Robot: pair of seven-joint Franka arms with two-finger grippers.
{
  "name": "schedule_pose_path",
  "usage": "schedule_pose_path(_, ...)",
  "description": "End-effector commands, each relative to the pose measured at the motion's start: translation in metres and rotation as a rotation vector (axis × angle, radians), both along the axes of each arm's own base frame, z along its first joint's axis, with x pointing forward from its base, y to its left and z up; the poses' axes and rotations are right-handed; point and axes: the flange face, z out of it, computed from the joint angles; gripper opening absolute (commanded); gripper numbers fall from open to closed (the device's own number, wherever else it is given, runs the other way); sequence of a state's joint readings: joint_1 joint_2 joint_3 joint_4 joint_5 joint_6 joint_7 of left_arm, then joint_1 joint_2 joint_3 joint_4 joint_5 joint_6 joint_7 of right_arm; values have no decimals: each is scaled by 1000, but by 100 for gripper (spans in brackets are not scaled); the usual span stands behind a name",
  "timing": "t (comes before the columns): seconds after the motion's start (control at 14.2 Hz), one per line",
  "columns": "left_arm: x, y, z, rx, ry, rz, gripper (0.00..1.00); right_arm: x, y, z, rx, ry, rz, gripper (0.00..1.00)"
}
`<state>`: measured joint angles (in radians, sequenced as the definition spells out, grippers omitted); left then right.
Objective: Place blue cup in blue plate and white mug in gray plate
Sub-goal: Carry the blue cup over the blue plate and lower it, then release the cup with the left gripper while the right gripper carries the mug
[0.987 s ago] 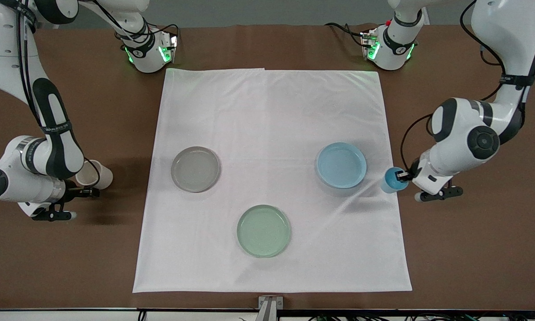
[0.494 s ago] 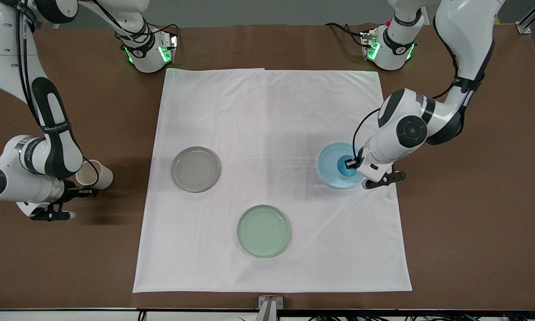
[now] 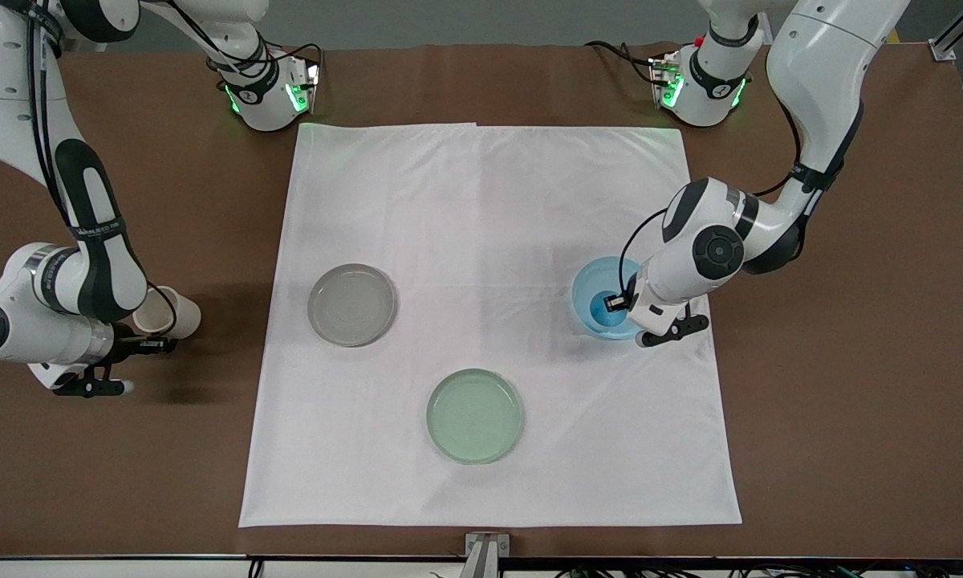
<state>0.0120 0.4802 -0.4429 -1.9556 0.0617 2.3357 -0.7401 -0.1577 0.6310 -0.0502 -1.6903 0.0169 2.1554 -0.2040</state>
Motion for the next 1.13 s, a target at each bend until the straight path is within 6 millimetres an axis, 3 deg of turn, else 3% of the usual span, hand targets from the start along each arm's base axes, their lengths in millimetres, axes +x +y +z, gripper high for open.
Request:
schedule_pose_path(0.0, 7, -1, 11, 3, -31, 3, 60, 3, 17, 52, 22, 21, 24, 4)
schedule_pose_path(0.14, 10, 0, 17, 1, -43, 4, 74, 11, 52, 90, 16, 35, 78, 4)
schedule_pose_path(0.21, 15, 3, 25, 2, -52, 9, 82, 13, 80, 105, 13, 38, 101, 4)
schedule_pose_path(0.28, 21, 7, 42, 4, -73, 11, 100, 14, 113, 109, 3, 42, 97, 4)
schedule_pose_path(0.49, 53, 13, 125, 29, -109, -25, 100, 4, 213, 105, -43, 73, -3, 5)
schedule_pose_path(0.71, 93, 27, 202, 81, -195, -100, 100, -5, 285, 99, 3, 64, 56, 5)
schedule_pose_path(0.78, 101, 45, 217, 107, -225, -80, 100, -7, 301, 98, 44, 58, 52, 5)
schedule_pose_path(0.92, 111, 107, 242, 140, -240, -11, 100, -7, 322, 85, 66, 39, 62, 5)
schedule_pose_path(1.06, 105, 150, 256, 167, -181, -90, 100, -6, 333, 65, 62, 23, 54, 5)
